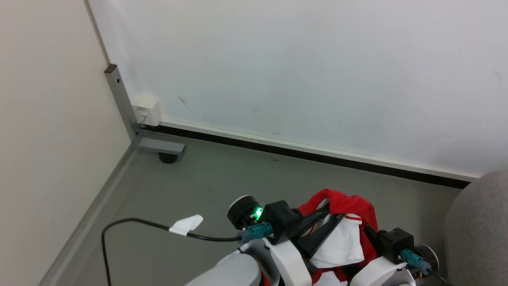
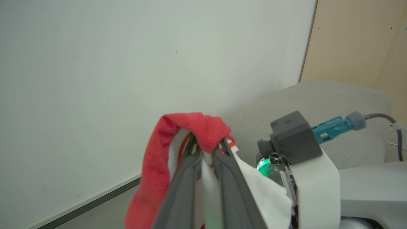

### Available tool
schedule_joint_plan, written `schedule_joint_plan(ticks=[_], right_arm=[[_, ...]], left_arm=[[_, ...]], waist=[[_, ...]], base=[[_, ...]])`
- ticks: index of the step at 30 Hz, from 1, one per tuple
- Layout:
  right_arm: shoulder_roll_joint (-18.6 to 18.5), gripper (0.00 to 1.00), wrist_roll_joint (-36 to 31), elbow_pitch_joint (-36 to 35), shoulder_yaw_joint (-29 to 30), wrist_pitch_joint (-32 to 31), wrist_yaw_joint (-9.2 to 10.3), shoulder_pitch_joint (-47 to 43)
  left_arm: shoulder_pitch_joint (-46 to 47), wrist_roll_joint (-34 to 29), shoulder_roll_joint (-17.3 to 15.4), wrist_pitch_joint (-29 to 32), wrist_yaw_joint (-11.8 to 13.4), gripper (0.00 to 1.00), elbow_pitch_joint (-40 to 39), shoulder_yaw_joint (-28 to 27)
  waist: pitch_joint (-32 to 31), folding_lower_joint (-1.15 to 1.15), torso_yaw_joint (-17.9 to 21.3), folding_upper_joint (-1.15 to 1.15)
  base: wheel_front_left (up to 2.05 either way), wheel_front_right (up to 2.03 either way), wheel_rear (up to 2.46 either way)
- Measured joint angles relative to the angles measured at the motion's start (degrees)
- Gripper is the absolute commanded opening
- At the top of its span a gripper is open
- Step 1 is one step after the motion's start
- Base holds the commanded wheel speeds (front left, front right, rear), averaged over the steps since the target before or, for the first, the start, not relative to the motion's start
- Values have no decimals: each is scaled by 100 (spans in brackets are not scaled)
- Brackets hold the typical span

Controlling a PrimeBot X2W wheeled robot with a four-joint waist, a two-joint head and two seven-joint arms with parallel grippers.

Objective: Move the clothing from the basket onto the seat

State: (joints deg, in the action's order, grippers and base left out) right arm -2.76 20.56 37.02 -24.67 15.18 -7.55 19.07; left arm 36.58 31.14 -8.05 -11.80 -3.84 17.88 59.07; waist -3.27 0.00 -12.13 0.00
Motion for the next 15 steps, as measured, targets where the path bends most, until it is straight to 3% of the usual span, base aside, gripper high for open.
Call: schedule_joint_plan(ticks=[3, 4, 5, 15], right_arm=[[-3, 99, -92, 135, -20, 0, 0, 77], [1, 40, -91, 163, -27, 0, 0, 82], [0, 0, -88, 187, -41, 0, 0, 82], [-1, 0, 59, 5, 11, -1, 0, 76]], left_arm=[[-4, 0, 2, 31, -18, 0, -37, 55], [-5, 0, 2, 40, -24, 0, -42, 67], [-5, 0, 1, 47, -25, 0, -41, 74], [-4, 26, -121, 21, 40, 0, 48, -38]], waist=[[0, 0, -90, 0], [-1, 0, -113, 0], [-2, 0, -133, 0], [-1, 0, -144, 0]], base=[[0, 0, 0], [0, 0, 0], [0, 0, 0], [0, 0, 0]])
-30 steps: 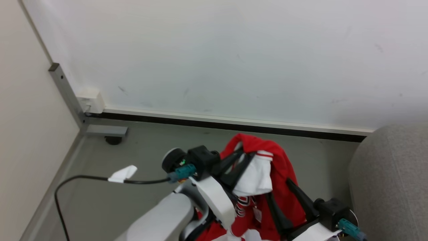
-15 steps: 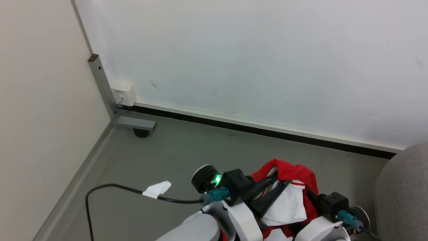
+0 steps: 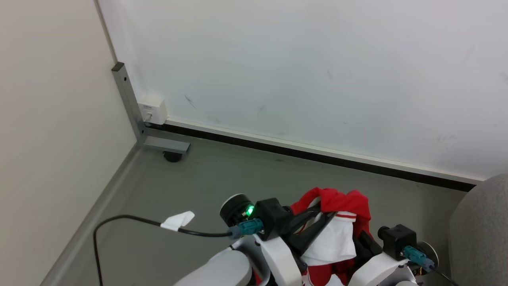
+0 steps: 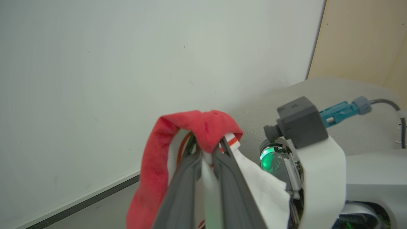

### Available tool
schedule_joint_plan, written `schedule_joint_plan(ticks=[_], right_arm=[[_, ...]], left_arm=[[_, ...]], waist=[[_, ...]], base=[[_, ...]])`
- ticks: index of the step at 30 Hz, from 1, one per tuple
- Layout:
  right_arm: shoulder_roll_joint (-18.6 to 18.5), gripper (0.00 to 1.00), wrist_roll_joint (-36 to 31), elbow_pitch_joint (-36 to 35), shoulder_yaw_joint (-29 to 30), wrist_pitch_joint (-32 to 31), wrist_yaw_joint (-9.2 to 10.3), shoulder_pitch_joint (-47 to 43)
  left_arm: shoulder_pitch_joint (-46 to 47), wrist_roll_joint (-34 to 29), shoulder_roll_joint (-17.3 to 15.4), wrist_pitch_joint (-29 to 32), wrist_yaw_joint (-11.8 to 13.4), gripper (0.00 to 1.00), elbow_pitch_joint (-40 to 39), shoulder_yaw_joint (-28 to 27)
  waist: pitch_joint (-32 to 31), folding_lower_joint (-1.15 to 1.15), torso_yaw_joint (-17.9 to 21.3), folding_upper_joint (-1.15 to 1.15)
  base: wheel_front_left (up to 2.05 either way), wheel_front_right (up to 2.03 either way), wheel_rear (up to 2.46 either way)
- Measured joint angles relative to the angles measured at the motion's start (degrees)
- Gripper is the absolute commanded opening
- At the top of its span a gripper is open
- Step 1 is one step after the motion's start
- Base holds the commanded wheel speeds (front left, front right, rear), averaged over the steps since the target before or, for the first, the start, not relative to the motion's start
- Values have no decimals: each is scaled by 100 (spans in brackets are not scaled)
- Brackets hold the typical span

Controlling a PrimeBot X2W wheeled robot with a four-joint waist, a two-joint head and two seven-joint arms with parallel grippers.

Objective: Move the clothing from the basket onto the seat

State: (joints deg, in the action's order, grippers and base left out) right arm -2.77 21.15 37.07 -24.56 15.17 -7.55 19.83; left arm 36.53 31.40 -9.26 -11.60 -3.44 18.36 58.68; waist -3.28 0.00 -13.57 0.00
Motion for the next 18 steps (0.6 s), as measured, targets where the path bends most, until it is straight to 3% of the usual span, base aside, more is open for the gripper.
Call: schedule_joint_plan(ticks=[7, 8, 9, 10, 11, 18], right_arm=[[1, 0, 43, -214, 168, 0, 0, -63], [1, 0, 44, -232, 211, 0, 0, -79], [1, 0, 44, -246, 241, 0, 0, -92], [1, 0, 45, -257, 279, 0, 0, -101], [1, 0, 46, -277, 334, 0, 0, -103], [0, 0, -7, -591, 854, 0, 0, -41]], left_arm=[[0, 84, -47, -56, 54, 1, 111, -84], [-1, 99, -47, -60, 53, 10, 114, -89], [-2, 99, -47, -68, 53, 26, 118, -92], [-2, 99, -47, -69, 51, 49, 123, -88], [-2, 98, -47, -88, 49, 100, 125, -80], [-47, 101, -122, -112, 47, 100, 121, -51]], waist=[[19, 0, 113, 0], [24, 0, 135, 0], [30, 0, 162, 0], [37, 0, 192, 0], [45, 0, 222, 0], [156, 0, 528, 0]], base=[[0, 0, 0], [0, 0, 0], [0, 0, 0], [0, 0, 0], [0, 0, 0], [0, 0, 0]])
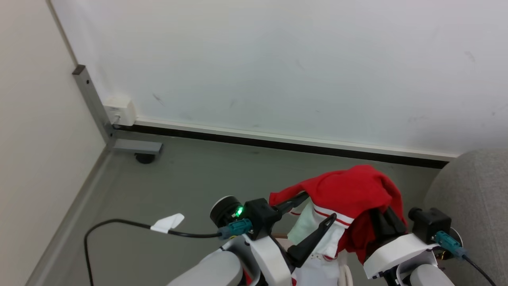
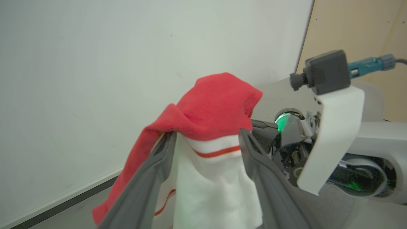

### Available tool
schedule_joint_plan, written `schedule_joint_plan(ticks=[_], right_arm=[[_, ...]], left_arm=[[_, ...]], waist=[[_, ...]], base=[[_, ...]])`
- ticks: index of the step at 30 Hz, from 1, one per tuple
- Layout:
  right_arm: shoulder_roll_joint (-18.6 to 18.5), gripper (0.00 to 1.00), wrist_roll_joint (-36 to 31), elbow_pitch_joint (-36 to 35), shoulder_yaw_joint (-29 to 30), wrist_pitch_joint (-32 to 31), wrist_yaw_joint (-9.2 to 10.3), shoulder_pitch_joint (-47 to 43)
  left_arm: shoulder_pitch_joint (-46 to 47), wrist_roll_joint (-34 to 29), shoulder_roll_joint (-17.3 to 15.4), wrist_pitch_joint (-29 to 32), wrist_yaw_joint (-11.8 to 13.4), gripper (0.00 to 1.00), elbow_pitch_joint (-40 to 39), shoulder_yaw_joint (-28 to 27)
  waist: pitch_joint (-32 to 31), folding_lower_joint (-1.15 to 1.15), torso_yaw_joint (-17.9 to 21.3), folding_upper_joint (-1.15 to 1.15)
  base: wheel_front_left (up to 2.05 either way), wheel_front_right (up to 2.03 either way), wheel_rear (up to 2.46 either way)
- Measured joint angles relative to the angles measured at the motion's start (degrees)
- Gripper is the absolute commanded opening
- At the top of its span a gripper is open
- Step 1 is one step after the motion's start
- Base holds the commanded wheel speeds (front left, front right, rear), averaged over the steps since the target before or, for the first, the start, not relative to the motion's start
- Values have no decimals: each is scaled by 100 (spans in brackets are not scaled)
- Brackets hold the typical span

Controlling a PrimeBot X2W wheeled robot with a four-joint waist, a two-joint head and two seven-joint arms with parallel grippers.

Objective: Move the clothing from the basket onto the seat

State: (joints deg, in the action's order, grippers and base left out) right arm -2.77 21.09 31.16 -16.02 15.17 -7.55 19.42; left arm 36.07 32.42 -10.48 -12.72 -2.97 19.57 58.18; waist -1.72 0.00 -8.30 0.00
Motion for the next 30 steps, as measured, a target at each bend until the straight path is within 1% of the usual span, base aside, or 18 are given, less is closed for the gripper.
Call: schedule_joint_plan(ticks=[7, 16, 22, 30], right_arm=[[1, 0, -165, -364, 516, 0, 0, 25], [1, 0, -449, -790, 1003, -1, 0, -98], [-2, 0, -472, -1072, 1128, 0, 0, -285], [0, 0, -414, -1451, 1072, -1, 0, -455]], left_arm=[[-90, 0, -154, -90, 35, 100, -96, -44], [-172, -52, -286, -198, 0, 100, -219, -81], [-213, -97, -337, -208, 24, 100, -226, -192], [-253, -212, -426, -237, 33, 100, -203, -409]], waist=[[136, 0, 496, 0], [244, 0, 1360, 0], [318, 0, 1971, 0], [476, 0, 2693, 0]], base=[[0, 0, 0], [0, 0, 0], [0, 0, 0], [0, 0, 0]])
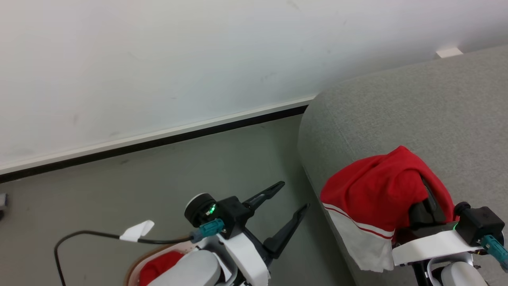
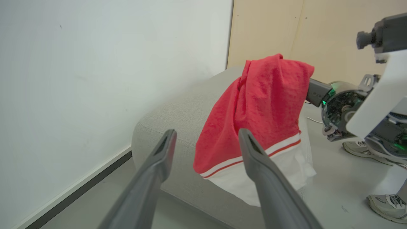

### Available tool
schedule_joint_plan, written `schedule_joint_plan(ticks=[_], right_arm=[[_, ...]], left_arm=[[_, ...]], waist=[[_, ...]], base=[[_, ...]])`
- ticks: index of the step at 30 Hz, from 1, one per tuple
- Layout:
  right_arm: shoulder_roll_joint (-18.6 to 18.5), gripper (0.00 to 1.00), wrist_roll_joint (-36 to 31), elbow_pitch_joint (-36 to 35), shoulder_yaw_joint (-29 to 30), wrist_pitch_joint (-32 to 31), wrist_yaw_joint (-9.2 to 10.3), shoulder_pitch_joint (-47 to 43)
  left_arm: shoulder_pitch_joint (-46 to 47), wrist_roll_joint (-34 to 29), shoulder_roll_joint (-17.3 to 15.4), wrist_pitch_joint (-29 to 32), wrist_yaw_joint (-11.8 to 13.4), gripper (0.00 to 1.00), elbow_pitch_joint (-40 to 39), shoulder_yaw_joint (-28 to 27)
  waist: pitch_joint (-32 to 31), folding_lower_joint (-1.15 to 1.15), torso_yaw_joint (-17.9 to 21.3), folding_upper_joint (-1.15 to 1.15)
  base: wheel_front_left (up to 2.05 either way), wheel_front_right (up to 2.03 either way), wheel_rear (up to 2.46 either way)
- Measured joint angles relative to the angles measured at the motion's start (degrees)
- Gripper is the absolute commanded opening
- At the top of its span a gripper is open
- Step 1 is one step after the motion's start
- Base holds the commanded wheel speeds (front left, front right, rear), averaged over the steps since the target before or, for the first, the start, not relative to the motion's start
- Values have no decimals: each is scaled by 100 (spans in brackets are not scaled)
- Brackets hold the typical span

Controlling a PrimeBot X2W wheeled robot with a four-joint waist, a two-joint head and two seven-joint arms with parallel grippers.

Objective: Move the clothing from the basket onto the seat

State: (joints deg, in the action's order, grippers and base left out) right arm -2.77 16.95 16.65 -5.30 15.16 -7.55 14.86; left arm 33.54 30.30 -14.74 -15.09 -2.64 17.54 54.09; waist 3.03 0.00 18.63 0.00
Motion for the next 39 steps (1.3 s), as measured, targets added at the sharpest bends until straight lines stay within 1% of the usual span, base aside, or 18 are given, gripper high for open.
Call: schedule_joint_plan(ticks=[5, 10, 17, 21, 24, 26, 31, 39], right_arm=[[-1, 0, 83, -201, -14, 1, 0, -97], [-1, 0, 92, -279, 11, 0, 0, -120], [-3, 0, 77, -283, 98, 1, 0, -64], [0, 0, -69, -188, 176, 1, 0, 307], [-64, 0, -115, -45, 322, 0, 0, 708], [-178, 0, -74, 85, 450, 1, 0, 1079], [-616, 0, -27, 550, 721, -49, 0, 2072], [-1248, 0, -94, 1148, 1349, -282, 0, 3334]], left_arm=[[-112, -98, -4, -3, -44, 100, -70, -121], [-209, -168, 25, -3, -94, 100, -92, -202], [-264, -257, 116, -3, -164, 100, -100, -296], [-259, -361, 105, -3, -214, 100, -129, -326], [-219, -430, 3, -3, -249, 100, -194, -331], [-161, -468, -90, -3, -274, 100, -278, -341], [91, -542, -314, 13, -338, 100, -494, -356], [404, -561, -648, 82, -374, 100, -853, -419]], waist=[[123, 0, 310, 0], [201, 0, 446, 0], [283, 0, 422, 0], [475, 0, 365, 0], [692, 0, 312, 0], [865, 0, 270, 0], [1360, 1, 116, 0], [2199, 1, -263, 0]], base=[[0, 0, 0], [0, 0, 0], [0, 0, 0], [0, 0, 0], [0, 0, 0], [0, 0, 0], [0, 0, 0], [0, 0, 0]])
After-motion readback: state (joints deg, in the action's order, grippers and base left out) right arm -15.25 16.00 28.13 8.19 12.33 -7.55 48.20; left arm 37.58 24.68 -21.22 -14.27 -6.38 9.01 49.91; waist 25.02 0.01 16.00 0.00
